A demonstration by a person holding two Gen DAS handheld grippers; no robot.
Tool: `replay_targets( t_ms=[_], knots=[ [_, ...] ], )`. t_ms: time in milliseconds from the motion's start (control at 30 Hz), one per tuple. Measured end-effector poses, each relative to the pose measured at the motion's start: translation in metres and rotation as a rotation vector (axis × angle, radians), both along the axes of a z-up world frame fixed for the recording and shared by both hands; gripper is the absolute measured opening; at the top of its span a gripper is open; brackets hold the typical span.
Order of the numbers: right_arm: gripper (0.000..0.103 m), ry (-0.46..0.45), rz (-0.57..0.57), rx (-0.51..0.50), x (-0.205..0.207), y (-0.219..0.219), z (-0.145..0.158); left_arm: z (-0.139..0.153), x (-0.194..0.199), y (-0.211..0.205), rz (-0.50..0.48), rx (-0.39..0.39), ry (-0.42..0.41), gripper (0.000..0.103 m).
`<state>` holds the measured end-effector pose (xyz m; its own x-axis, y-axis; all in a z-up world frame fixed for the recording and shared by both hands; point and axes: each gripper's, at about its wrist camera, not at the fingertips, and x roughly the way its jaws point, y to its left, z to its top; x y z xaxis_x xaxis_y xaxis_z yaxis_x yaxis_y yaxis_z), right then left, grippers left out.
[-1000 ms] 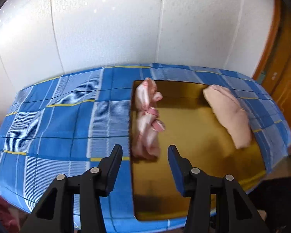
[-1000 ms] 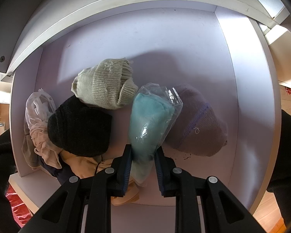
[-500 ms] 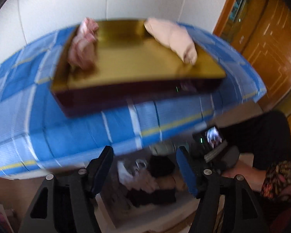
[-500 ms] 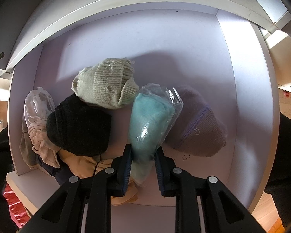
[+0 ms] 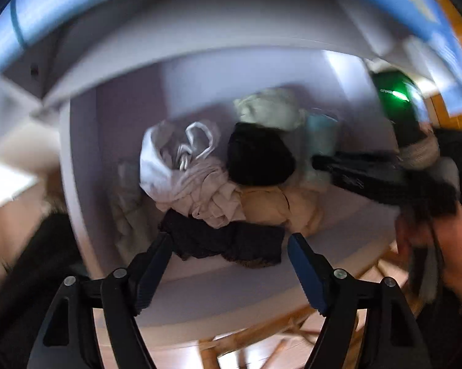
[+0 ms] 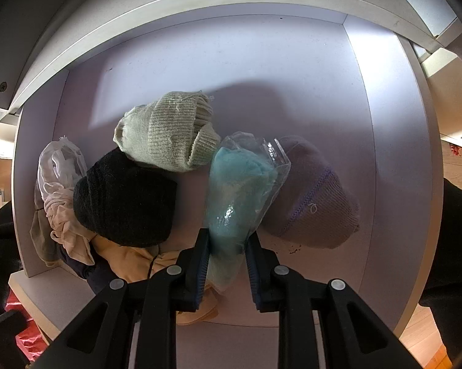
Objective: Organize soft objects
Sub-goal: 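Move the left gripper to the shelf and grasp the white cloth bundle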
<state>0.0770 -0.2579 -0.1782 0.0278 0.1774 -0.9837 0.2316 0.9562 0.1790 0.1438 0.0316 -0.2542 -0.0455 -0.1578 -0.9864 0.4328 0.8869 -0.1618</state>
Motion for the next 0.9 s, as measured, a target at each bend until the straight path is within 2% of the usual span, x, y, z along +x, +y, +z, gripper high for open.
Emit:
replay_targets(
  t_ms=[200, 333, 433, 600, 800, 900],
  knots=[
    [0.022, 0.000, 0.004, -0.004, 0.000, 0.001, 0.000, -0.028, 0.024, 0.020, 0.264, -0.024, -0.009, 0.089],
    [0.022, -0.002, 0.009, -0.005, -0.002, 0.002, -0.001, -0.042, 0.032, 0.027, 0.361, -0.054, -0.020, 0.089],
    [0.022, -0.002, 0.010, -0.004, -0.003, 0.002, -0.001, -0.053, 0.031, 0.029, 0.371, -0.036, -0.038, 0.090],
    [0.022, -0.003, 0.017, -0.011, -0.007, 0.003, -0.003, -0.071, 0.031, 0.033, 0.367, -0.005, -0.015, 0.092],
    [0.022, -0.003, 0.032, -0.022, -0.012, 0.007, -0.002, -0.075, 0.030, 0.032, 0.347, -0.019, -0.054, 0.092],
    [0.022, -0.007, 0.045, -0.033, -0.010, 0.014, -0.003, -0.079, 0.030, 0.025, 0.328, -0.027, -0.046, 0.082]
  ],
)
